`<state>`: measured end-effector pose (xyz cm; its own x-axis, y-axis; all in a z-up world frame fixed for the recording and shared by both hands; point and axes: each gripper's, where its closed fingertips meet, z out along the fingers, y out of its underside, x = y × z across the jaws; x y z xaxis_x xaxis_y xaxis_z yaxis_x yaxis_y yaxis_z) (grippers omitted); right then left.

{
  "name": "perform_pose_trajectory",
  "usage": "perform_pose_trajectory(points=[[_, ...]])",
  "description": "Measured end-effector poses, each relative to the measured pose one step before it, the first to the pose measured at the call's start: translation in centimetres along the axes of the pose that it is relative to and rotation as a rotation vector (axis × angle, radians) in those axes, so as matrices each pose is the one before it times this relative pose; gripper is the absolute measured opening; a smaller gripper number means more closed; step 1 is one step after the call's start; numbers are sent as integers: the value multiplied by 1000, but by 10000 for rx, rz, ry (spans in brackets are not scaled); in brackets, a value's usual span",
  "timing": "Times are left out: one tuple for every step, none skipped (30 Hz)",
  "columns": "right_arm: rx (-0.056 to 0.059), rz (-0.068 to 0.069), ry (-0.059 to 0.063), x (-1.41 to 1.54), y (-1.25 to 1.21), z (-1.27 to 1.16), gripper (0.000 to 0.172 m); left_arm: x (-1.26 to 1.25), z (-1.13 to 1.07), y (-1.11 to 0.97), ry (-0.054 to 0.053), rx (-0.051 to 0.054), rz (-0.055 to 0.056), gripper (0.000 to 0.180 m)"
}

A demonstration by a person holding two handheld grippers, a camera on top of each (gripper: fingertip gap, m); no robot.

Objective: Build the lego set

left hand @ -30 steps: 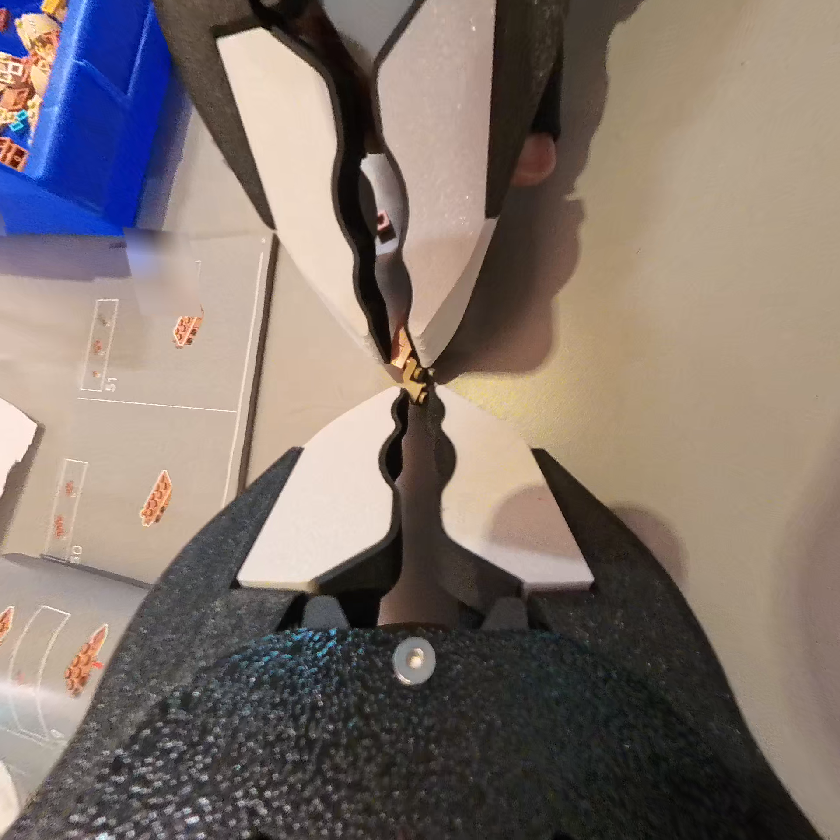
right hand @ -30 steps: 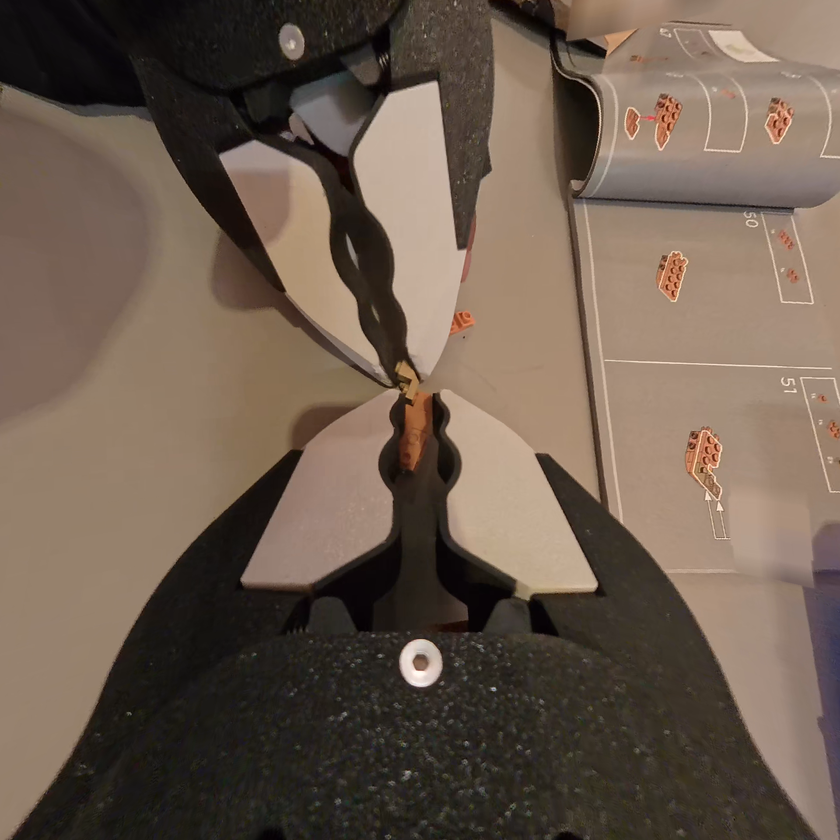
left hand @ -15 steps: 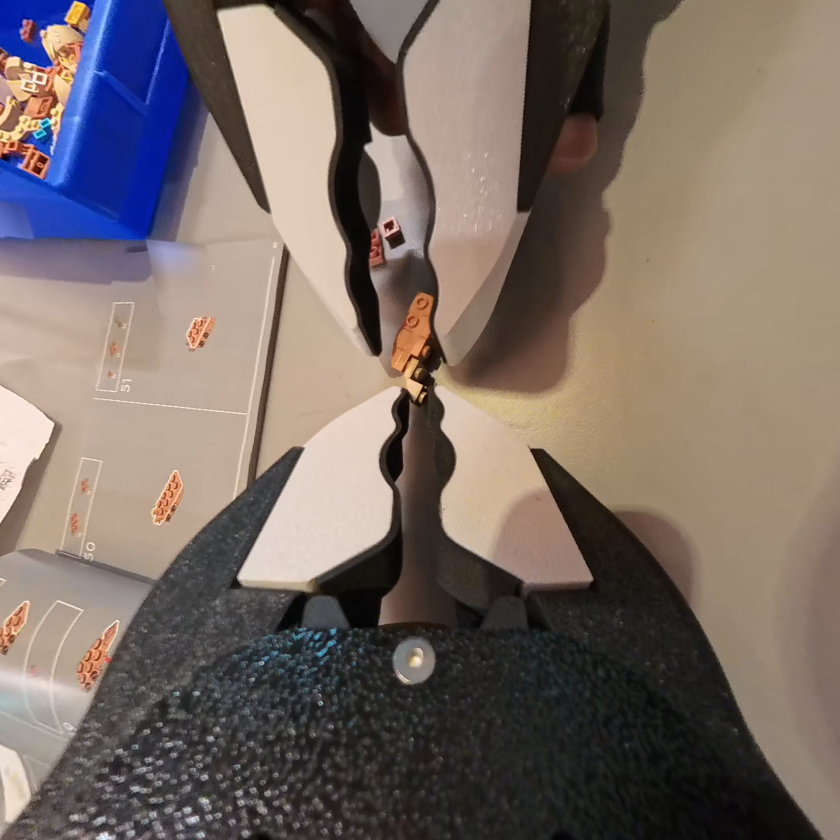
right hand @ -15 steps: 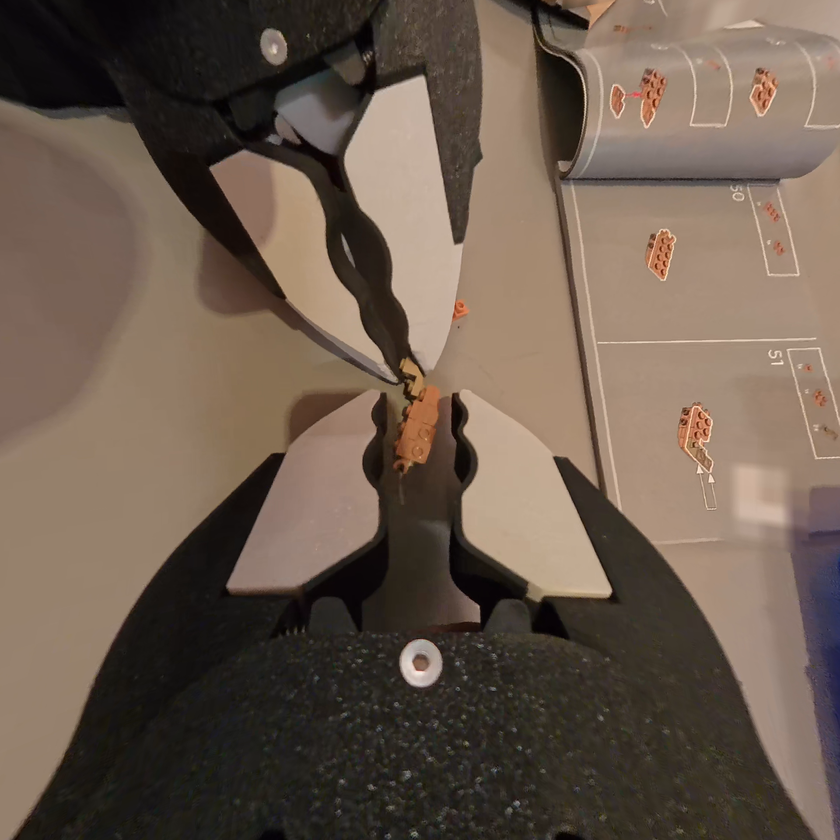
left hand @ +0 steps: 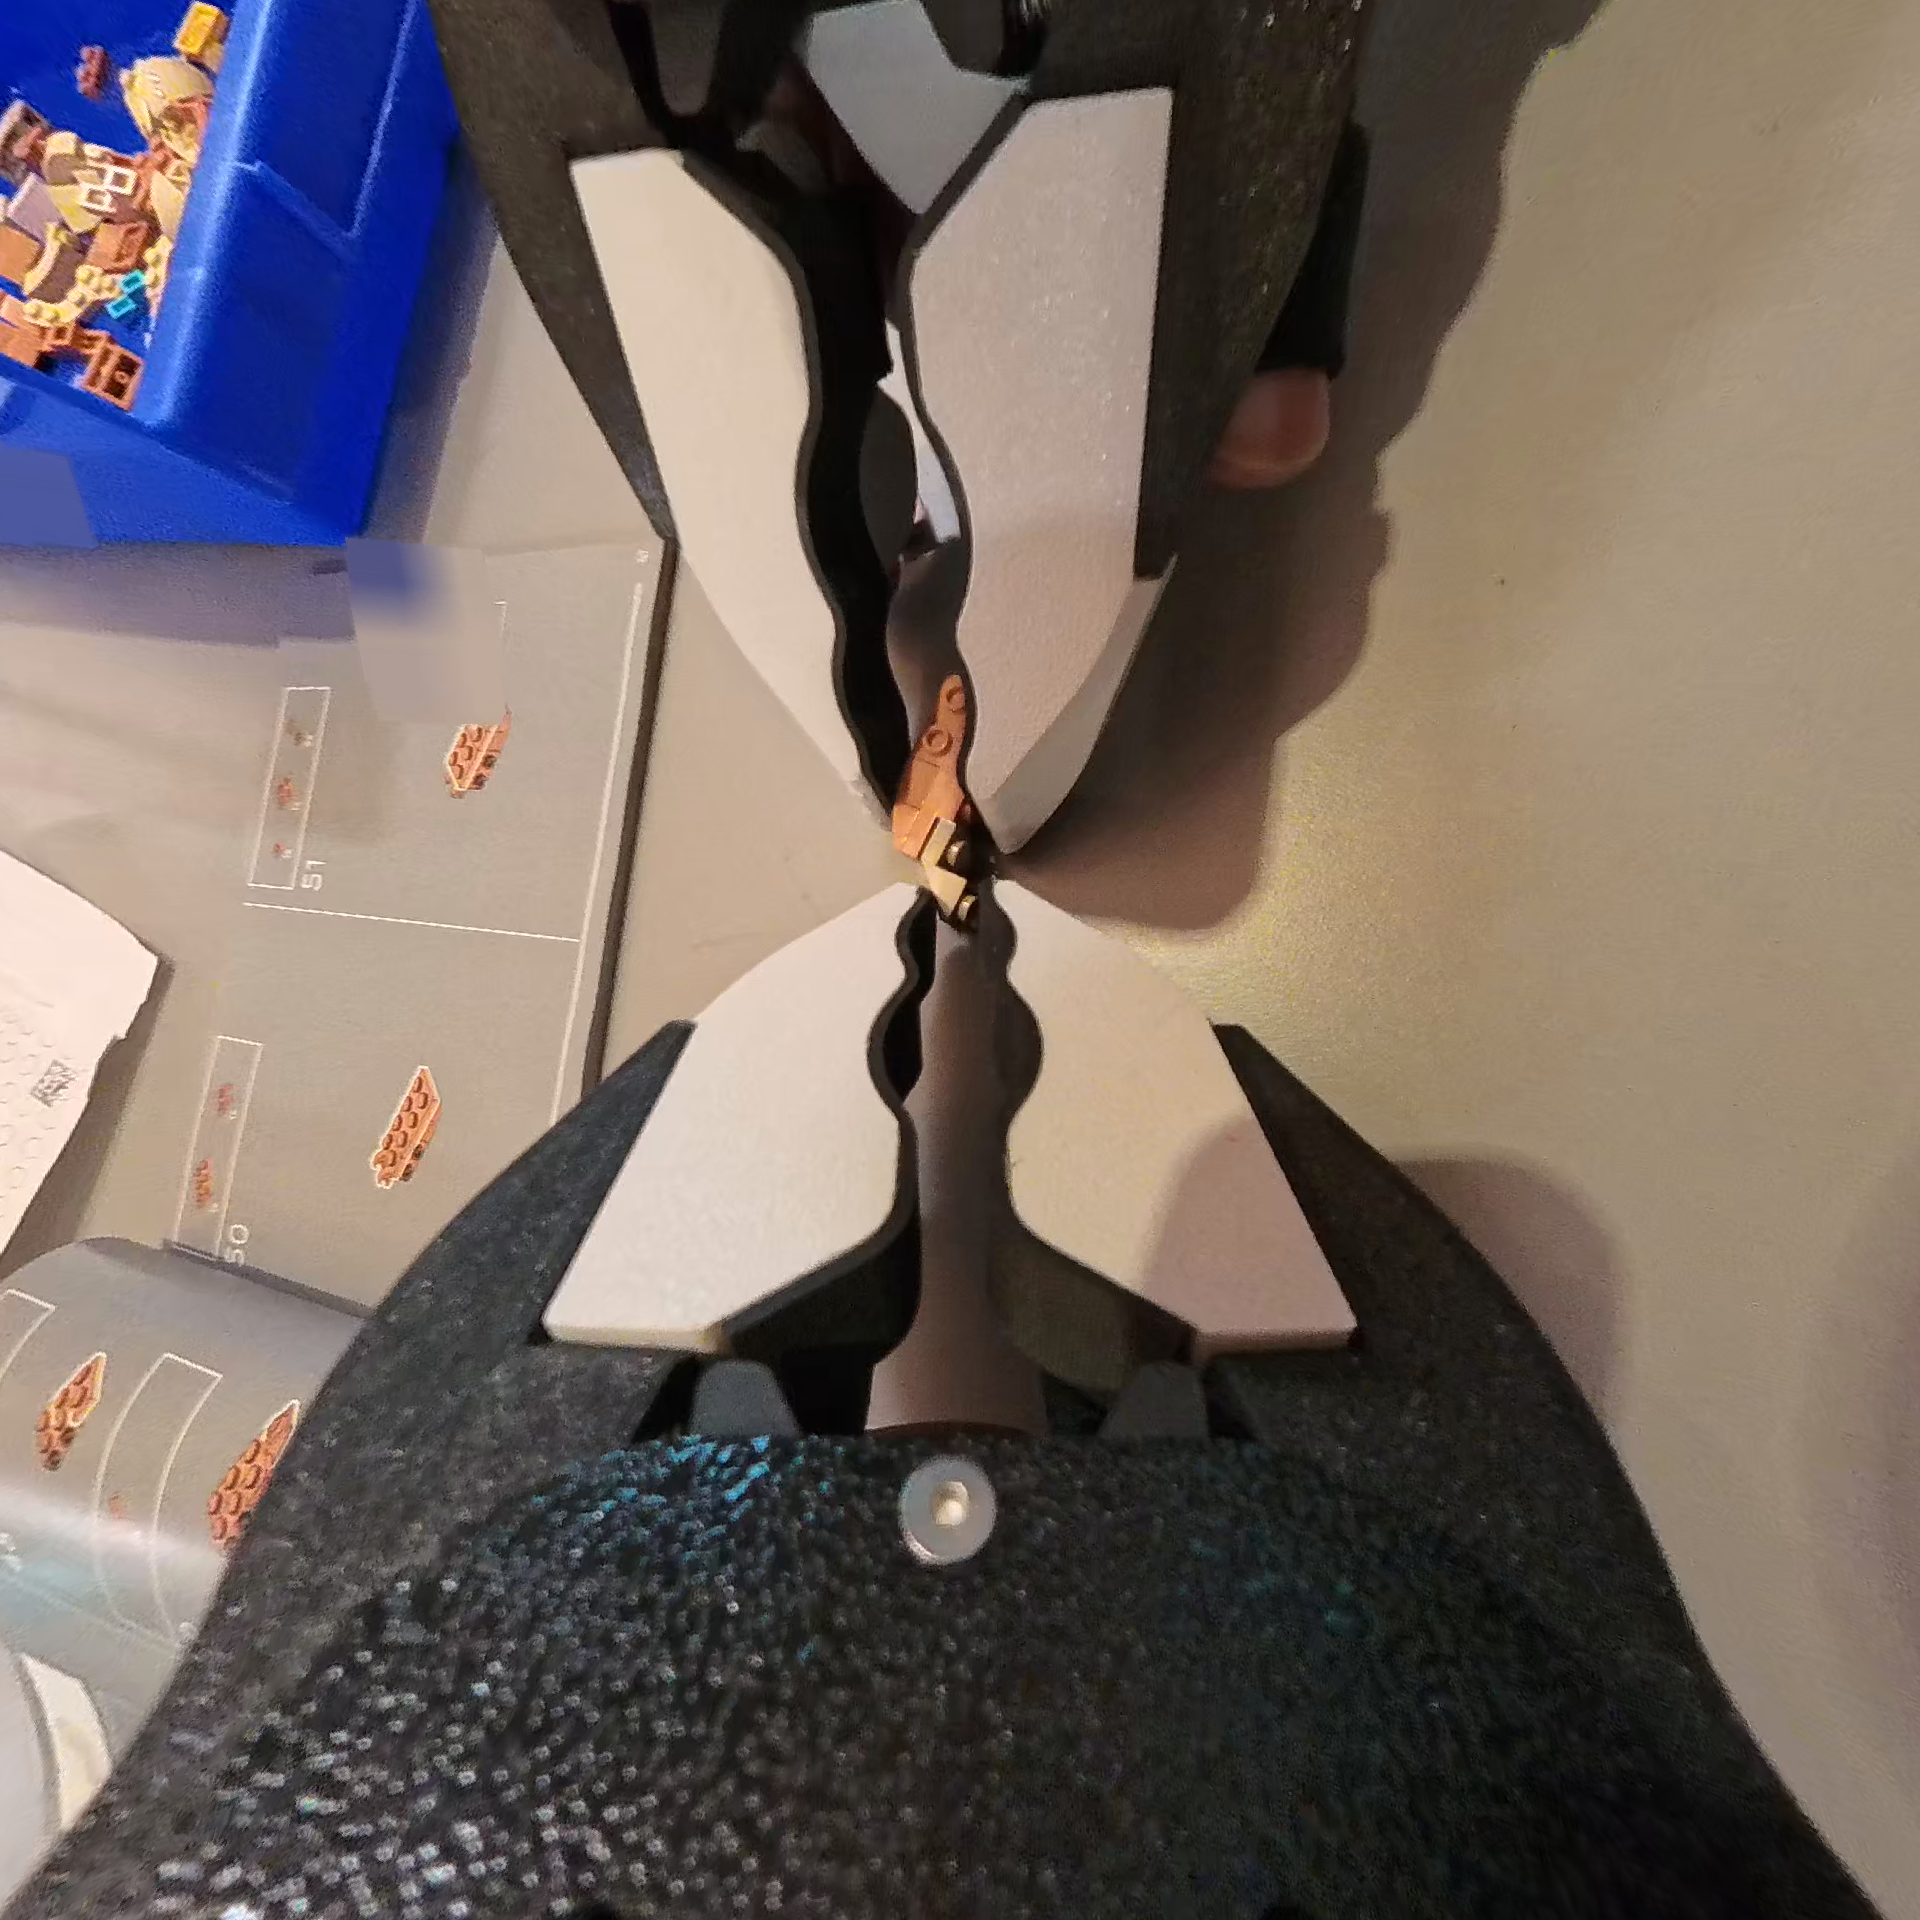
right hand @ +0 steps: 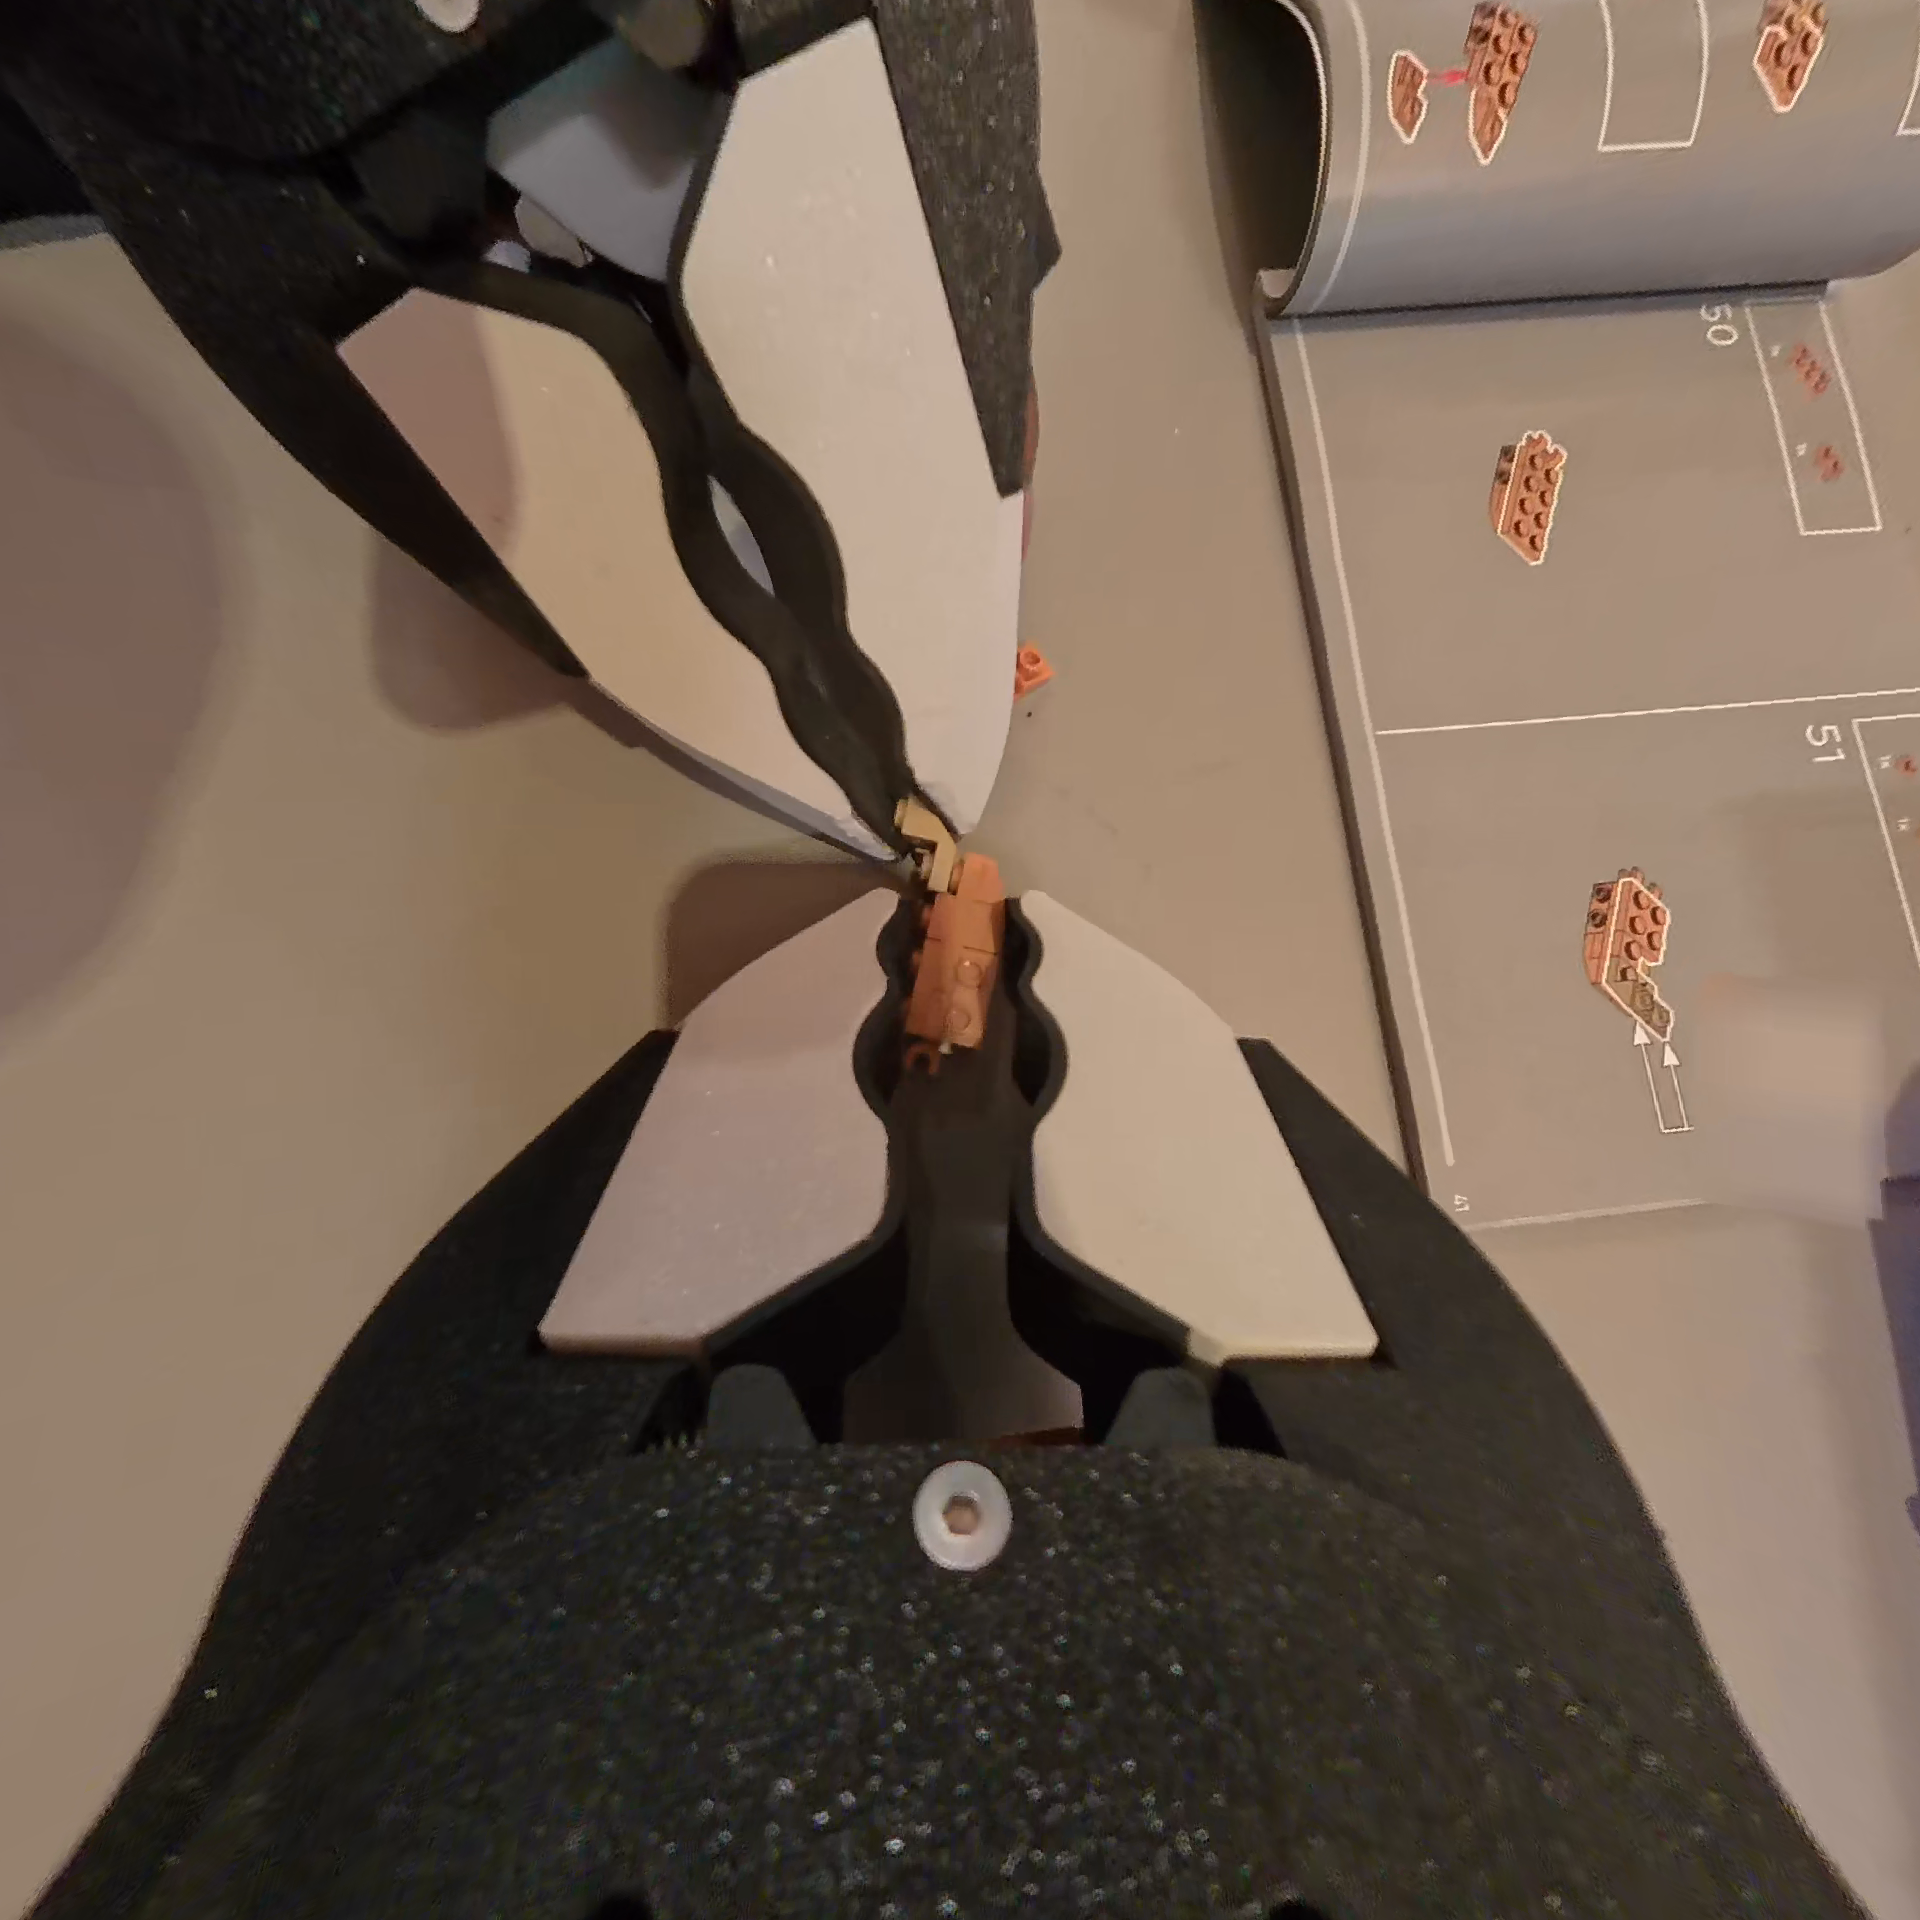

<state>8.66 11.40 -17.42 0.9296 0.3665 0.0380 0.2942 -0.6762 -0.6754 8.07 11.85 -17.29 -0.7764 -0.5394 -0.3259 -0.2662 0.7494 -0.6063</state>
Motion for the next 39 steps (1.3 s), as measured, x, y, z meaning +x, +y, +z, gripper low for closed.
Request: perform_pose_trajectory(points=[[47,5,-10,7,-29,-8,16,-15,-7,15,-22,-14,22,7],[44,8,-15,7,-22,-13,16,-16,-2,-4,-16,-1,12,7],[40,18,-31,-3,-5,-13,16,1,-11,-7,0,3,5,7],[32,37,-44,-11,11,-10,16,20,-11,-26,16,19,-4,7],[33,43,-51,-10,22,-22,16,11,-5,-8,14,19,-18,7],[34,43,-48,3,15,-31,16,14,14,-29,23,31,-28,7],[20,44,-28,14,29,-23,16,4,8,-17,19,33,-35,7],[-6,28,1,40,24,-5,17,-18,18,19,13,16,-36,7],[-26,-1,15,27,42,16,18,-3,25,45,19,0,-29,7],[-49,-16,21,1,48,48,20,21,30,27,25,4,-26,7],[-58,-26,43,25,48,66,22,21,45,45,23,-14,-17,7],[-54,-39,71,39,33,62,24,26,53,62,10,-38,3,7],[-58,-43,74,53,17,64,24,-7,46,38,-24,-37,27,7],[-49,-35,40,18,17,59,24,-7,28,-3,-25,-16,34,7],[-13,-26,-15,-43,-21,36,23,8,-2,-26,-7,-6,14,7],[19,-17,-37,-62,-70,26,19,-8,-16,-37,-10,5,6,7],[19,-8,-6,-4,-48,21,17,-11,-22,-7,-2,-2,13,7],[15,-9,10,40,-37,28,17,-37,-31,30,-23,-20,8,7],[34,-12,3,39,-59,25,16,-28,-9,55,-18,-33,16,7],[46,-7,-4,41,-55,30,16,-26,-3,50,-16,-37,13,7],[52,-5,-9,39,-52,25,16,-19,-2,41,-19,-34,16,7],[49,-11,-7,19,-42,15,16,-2,0,28,-19,-33,18,7],[38,-10,3,26,-37,16,16,-9,14,21,-23,-23,25,7],[27,-12,12,24,-21,34,15,-17,3,14,-30,-21,32,7],[27,-20,21,28,-32,15,15,-37,-1,28,-39,-28,24,7],[23,-15,23,32,-26,26,15,-42,-6,29,-29,-18,11,7],[16,-16,24,25,-27,16,15,-32,-1,30,-16,-9,-5,7],[13,-25,26,19,-12,16,15,-21,-1,13,-10,0,-14,7],[14,-31,26,15,-24,12,15,-13,9,13,-3,4,-8,7],[19,-29,29,15,-23,9,15,-18,-6,25,-12,-1,5,7],[23,-23,35,21,-28,25,15,-33,2,16,-19,-2,10,7],[36,-22,29,12,-37,-2,15,-36,-8,19,-32,0,12,7],[49,-20,25,12,-52,-9,15,-48,-14,24,-37,4,21,7],[56,-6,26,23,-47,-31,15,-30,-18,-16,-28,28,13,7],[69,12,8,13,-63,-49,15,-40,-43,-44,-19,43,8,7],[92,31,4,19,-70,-83,15,-32,-64,-68,-18,64,13,7],[107,42,5,37,-84,-93,15,-75,-77,-94,-38,74,4,7],[108,25,0,22,-93,-103,15,-49,-76,-109,-23,67,-8,7],[98,-9,-4,-1,-80,-102,15,-31,-78,-107,-14,59,-8,7]])
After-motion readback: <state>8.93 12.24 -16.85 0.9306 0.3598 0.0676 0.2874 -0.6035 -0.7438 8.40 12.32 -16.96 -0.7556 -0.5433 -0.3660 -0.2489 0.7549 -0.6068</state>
